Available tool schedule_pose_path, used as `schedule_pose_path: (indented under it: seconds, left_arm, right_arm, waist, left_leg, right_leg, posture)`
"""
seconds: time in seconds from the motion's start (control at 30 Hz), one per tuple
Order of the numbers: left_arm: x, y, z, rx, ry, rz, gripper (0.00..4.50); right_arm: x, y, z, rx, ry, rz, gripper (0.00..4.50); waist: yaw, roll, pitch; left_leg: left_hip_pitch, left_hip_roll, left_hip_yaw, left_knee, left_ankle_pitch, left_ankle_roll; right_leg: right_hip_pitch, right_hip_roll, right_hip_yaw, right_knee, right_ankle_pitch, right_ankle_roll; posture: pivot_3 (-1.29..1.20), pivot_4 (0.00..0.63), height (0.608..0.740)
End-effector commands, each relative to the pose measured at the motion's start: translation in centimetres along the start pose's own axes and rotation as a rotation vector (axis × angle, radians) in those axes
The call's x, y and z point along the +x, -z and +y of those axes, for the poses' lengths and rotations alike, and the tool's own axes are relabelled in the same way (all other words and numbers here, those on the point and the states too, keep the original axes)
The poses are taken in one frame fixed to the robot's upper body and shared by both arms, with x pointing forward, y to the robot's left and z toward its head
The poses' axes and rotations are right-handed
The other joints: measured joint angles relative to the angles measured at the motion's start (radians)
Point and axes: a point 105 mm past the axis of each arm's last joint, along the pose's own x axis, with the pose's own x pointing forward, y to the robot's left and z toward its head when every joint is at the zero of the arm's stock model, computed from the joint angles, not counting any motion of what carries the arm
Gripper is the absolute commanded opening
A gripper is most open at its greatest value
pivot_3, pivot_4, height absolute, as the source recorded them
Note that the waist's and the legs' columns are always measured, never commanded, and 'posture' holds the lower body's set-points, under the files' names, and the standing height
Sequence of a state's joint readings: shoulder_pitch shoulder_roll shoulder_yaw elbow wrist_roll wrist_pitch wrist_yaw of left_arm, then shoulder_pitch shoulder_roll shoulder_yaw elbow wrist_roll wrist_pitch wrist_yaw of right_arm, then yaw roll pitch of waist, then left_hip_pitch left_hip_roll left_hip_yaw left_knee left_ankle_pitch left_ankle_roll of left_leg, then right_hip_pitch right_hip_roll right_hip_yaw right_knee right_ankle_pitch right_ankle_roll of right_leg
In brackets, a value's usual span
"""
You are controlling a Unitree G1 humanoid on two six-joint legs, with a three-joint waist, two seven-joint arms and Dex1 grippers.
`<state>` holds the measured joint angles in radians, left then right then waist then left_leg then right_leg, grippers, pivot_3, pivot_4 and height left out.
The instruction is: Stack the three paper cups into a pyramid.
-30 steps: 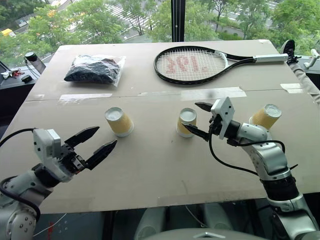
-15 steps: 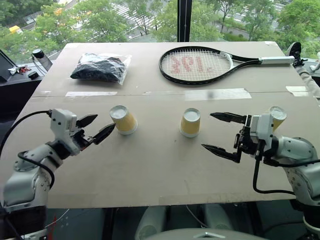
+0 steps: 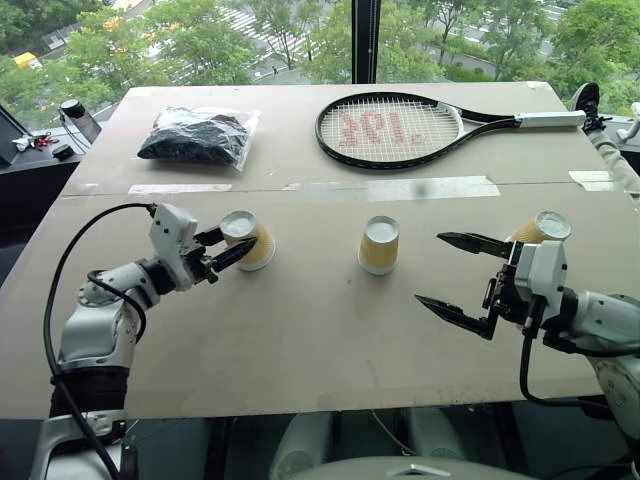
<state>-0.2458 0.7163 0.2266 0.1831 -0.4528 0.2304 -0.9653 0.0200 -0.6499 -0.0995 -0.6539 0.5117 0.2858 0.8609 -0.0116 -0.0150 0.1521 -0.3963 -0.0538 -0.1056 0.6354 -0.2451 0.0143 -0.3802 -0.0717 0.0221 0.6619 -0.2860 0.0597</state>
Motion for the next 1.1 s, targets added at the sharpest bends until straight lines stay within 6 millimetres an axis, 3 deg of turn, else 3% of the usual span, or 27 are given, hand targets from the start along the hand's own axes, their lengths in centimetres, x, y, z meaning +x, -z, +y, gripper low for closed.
schedule_pose_path:
  seconds: [0.03,0.2,0.37,0.8,1.1]
  left_arm:
    - [0.0,-0.8,-0.1,0.032,0.033,-0.024,2.19]
    - [0.3,-3.1,-2.2,0.018,0.211,-0.092,2.19]
    - [2.1,-5.4,-4.8,-0.022,0.396,-0.147,2.19]
    - [7.6,-4.1,-6.7,0.033,0.523,-0.111,2.19]
    - [9.1,-3.2,-7.2,0.077,0.57,-0.083,2.19]
  right_arm:
    - [-0.4,-1.1,0.0,-0.044,0.023,-0.014,4.5]
    - [-0.5,-1.0,0.0,-0.043,0.035,-0.004,4.5]
    - [-0.9,-1.0,0.0,-0.042,0.056,0.0,4.5]
    - [-4.8,-0.3,1.4,0.013,0.177,0.082,4.5]
    - [-6.8,0.1,2.7,0.029,0.237,0.135,4.5]
  waist:
    - [0.0,0.0,0.0]
    - [-0.001,0.0,0.0]
    - [0.003,0.0,0.0]
    - [0.0,-0.001,0.0]
    - [-0.003,-0.001,0.0]
  left_leg:
    - [0.0,0.0,0.0,0.0,0.0,0.0]
    - [0.0,0.0,0.0,0.0,0.0,0.0]
    - [-0.001,0.0,-0.001,0.002,0.0,0.0]
    - [0.0,-0.001,-0.002,0.004,0.001,-0.001]
    - [0.0,-0.002,-0.002,0.006,0.0,0.001]
  right_leg:
    - [0.0,0.0,0.0,0.0,0.0,0.0]
    - [0.0,0.0,0.0,0.0,0.0,0.0]
    - [0.001,0.001,-0.002,0.0,0.0,0.0]
    - [0.002,0.004,-0.003,0.001,0.0,0.0]
    - [0.004,0.005,-0.003,0.003,0.0,0.001]
  posture:
    - [0.0,0.15,0.74]
    - [0.0,0.15,0.74]
    - [0.0,0.15,0.74]
    - [0.0,0.15,0.74]
    - [0.0,0.15,0.74]
